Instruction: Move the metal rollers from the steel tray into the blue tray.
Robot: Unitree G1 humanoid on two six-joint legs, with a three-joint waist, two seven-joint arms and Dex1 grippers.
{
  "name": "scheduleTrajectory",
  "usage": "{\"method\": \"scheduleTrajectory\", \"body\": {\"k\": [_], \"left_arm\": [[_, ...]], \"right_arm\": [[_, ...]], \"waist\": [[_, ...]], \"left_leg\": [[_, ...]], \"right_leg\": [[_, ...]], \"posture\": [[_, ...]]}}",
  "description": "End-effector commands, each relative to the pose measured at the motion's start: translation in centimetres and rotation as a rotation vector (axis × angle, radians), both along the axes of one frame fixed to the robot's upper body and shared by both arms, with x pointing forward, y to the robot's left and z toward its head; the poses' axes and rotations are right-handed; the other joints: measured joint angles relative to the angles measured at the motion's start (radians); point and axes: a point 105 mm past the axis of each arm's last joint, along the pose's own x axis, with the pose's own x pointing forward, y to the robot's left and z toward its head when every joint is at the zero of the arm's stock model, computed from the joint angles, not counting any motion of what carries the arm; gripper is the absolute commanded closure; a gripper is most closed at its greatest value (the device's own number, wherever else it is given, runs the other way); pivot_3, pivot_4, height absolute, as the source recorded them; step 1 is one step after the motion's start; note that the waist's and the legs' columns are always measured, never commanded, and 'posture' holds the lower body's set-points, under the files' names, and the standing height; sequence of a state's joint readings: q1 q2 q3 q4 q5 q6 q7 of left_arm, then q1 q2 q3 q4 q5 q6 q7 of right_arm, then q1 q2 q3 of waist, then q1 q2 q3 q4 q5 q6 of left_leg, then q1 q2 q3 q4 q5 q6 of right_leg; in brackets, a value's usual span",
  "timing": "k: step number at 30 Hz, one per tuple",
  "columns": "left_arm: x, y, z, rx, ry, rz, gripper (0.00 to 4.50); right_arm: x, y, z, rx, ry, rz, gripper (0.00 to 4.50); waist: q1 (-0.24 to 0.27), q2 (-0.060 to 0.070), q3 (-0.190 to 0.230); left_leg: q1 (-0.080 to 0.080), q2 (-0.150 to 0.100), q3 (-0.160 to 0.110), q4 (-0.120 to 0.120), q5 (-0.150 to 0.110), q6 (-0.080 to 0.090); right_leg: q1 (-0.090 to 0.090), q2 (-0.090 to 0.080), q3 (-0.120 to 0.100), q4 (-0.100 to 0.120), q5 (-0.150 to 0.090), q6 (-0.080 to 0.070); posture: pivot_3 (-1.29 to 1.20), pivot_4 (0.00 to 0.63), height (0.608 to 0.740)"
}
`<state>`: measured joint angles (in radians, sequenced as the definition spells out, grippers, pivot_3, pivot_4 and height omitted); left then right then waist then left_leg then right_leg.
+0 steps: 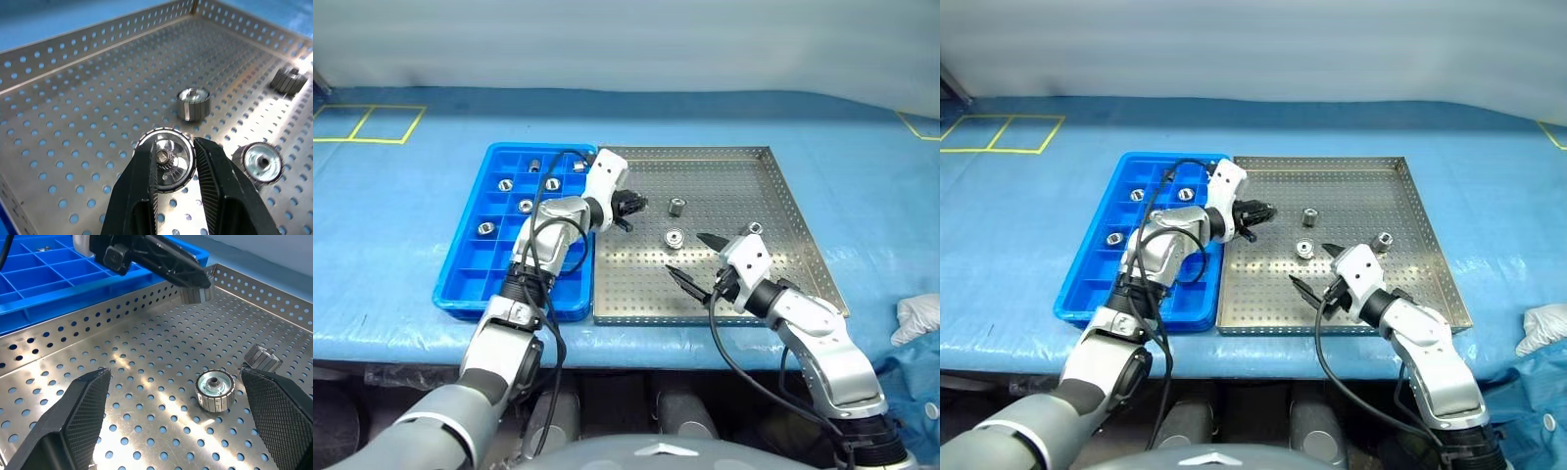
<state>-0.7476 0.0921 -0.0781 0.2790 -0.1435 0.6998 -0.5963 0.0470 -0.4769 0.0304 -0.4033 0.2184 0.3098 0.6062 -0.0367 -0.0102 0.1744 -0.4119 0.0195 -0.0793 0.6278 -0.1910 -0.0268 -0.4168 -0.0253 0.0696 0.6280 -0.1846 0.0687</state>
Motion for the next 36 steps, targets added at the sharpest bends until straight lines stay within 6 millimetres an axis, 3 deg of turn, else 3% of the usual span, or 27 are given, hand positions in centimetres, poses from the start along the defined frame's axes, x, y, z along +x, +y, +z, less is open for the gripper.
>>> {"method": "scheduleTrajectory", "body": {"k": [1, 5, 7, 12, 15, 20, 26, 32, 36], "left_arm": [[-0.6, 0.4, 2.5, -0.085, -0.058, -0.019, 3.68], [-2.1, 1.4, 3.5, -0.067, -0.115, -0.031, 3.68], [-2.7, 2.8, 3.8, 0.017, -0.174, 0.019, 3.68], [-3.8, 8.1, 4.0, 0.209, -0.257, 0.240, 3.68], [-5.6, 11.8, 3.7, 0.355, -0.269, 0.347, 3.68], [-8.6, 15.3, 3.9, 0.477, -0.261, 0.463, 3.68], [-11.6, 17.3, 3.6, 0.481, -0.182, 0.563, 3.68], [-13.7, 18.2, 1.3, 0.500, -0.067, 0.606, 3.68], [-14.0, 18.5, -0.3, 0.513, -0.009, 0.615, 3.68]], "right_arm": [[0.2, 0.4, 0.9, 0.009, -0.046, 0.019, 0.00], [0.1, 1.4, 1.2, 0.034, -0.052, 0.068, 0.00], [0.0, 2.2, 1.8, 0.071, -0.062, 0.111, 0.00], [-0.6, 4.3, 2.6, 0.151, -0.055, 0.229, 0.00], [-1.1, 5.6, 2.6, 0.166, -0.029, 0.318, 0.00], [-1.1, 6.6, 1.9, 0.124, 0.010, 0.401, 0.00], [-0.2, 6.3, 1.4, 0.062, 0.027, 0.391, 0.00], [0.0, 6.2, 1.1, 0.037, 0.038, 0.406, 0.00], [0.0, 6.3, 1.2, 0.032, 0.033, 0.410, 0.00]], "waist": [[0.000, 0.000, 0.000], [-0.001, 0.000, 0.000], [-0.002, 0.000, 0.000], [0.004, 0.000, 0.000], [0.016, -0.001, 0.000], [0.044, -0.002, 0.002], [0.090, -0.004, 0.002], [0.117, -0.005, 0.003], [0.130, -0.005, 0.003]], "left_leg": [[0.000, 0.000, 0.000, 0.000, 0.000, 0.000], [0.000, 0.000, 0.000, 0.000, 0.000, 0.000], [0.000, 0.000, 0.000, 0.000, 0.000, 0.000], [0.001, 0.001, -0.001, -0.001, 0.000, 0.000], [0.001, 0.001, -0.001, -0.001, 0.000, 0.000], [0.001, 0.001, -0.002, -0.001, 0.000, 0.000], [0.000, 0.001, -0.002, -0.001, 0.000, 0.000], [0.001, 0.001, -0.002, -0.001, 0.000, -0.001], [0.000, 0.001, -0.002, -0.001, -0.001, -0.001]], "right_leg": [[0.000, 0.000, 0.000, 0.000, 0.000, 0.000], [0.000, 0.000, 0.000, 0.000, 0.000, 0.000], [0.000, 0.000, 0.000, 0.000, 0.000, 0.000], [0.000, 0.000, 0.000, 0.000, 0.000, 0.000], [0.000, 0.000, 0.000, 0.000, 0.000, 0.000], [0.000, 0.000, -0.001, 0.000, -0.001, -0.001], [0.000, 0.000, -0.002, 0.000, -0.001, -0.002], [0.000, -0.001, -0.003, 0.000, -0.001, -0.002], [-0.001, -0.001, -0.003, 0.000, -0.001, -0.002]], "posture": [[0.04, 0.150, 0.740], [0.06, 0.150, 0.740], [0.06, 0.150, 0.740], [0.13, 0.150, 0.740], [0.18, 0.150, 0.740], [0.26, 0.150, 0.740], [0.32, 0.150, 0.740], [0.35, 0.150, 0.740], [0.36, 0.150, 0.740]]}}
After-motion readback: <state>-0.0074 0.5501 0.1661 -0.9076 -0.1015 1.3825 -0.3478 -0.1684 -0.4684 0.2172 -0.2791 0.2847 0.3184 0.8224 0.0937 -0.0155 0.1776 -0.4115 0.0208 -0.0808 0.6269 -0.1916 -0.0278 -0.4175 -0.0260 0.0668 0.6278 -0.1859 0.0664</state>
